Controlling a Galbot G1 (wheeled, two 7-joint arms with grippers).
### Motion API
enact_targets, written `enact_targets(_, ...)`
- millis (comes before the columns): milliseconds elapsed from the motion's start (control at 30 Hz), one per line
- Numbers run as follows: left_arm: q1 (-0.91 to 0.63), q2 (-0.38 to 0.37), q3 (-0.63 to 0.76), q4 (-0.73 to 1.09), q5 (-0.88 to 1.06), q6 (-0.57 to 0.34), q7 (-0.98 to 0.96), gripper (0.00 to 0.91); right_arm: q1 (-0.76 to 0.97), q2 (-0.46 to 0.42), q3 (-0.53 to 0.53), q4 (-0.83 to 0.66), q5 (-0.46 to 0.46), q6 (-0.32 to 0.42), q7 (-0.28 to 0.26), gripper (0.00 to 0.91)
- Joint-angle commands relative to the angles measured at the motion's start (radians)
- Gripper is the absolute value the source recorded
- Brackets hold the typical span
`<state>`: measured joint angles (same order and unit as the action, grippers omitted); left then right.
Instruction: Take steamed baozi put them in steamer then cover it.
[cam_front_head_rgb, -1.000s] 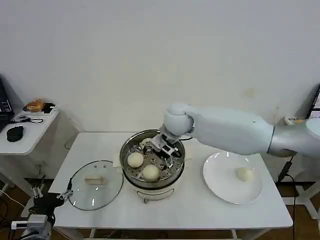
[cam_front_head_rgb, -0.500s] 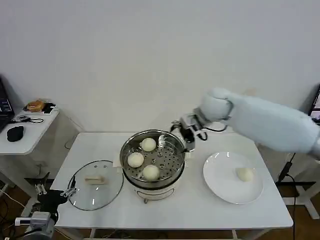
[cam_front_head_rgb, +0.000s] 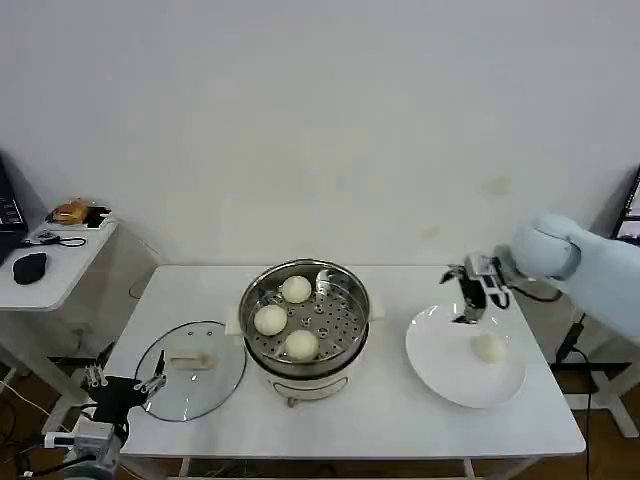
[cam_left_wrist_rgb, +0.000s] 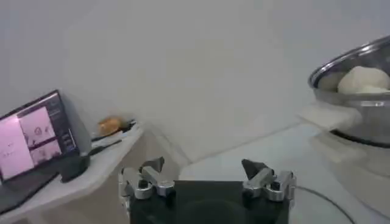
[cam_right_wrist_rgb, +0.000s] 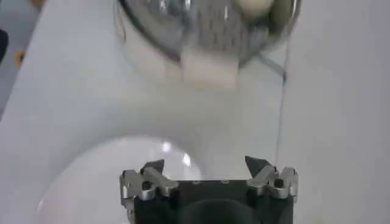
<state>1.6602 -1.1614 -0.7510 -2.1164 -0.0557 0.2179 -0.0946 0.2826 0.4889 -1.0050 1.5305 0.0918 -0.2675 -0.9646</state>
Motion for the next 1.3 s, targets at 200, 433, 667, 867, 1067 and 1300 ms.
enact_targets(200, 0.003, 0.016, -0.012, 0.0, -0.004, 0.005, 0.001, 0.907, -0.384, -0.091, 0.255, -0.129, -0.222, 0.038, -0.007, 0.907)
enact_targets(433, 0.009, 0.021, -0.028, 0.013, -0.008, 0.003, 0.001, 0.907, -0.436, -0.021, 0.319, -0.222, -0.246, 0.042, 0.0, 0.907)
enact_targets(667, 0.002, 0.029, -0.048, 0.013, -0.033, 0.006, 0.001, 0.907, -0.455, 0.031, 0.327, -0.271, -0.269, 0.041, 0.0, 0.907)
enact_targets(867, -0.005, 0.046, -0.071, 0.025, -0.09, 0.012, -0.001, 0.907, -0.475, 0.07, 0.343, -0.304, -0.283, 0.045, 0.005, 0.907)
enact_targets(1067, -0.006, 0.052, -0.079, 0.028, -0.089, 0.012, 0.002, 0.907, -0.481, 0.128, 0.364, -0.361, -0.315, 0.054, 0.018, 0.907)
enact_targets(1300, -0.007, 0.051, -0.084, 0.033, -0.086, 0.012, 0.004, 0.907, -0.47, 0.177, 0.372, -0.413, -0.328, 0.054, 0.02, 0.887)
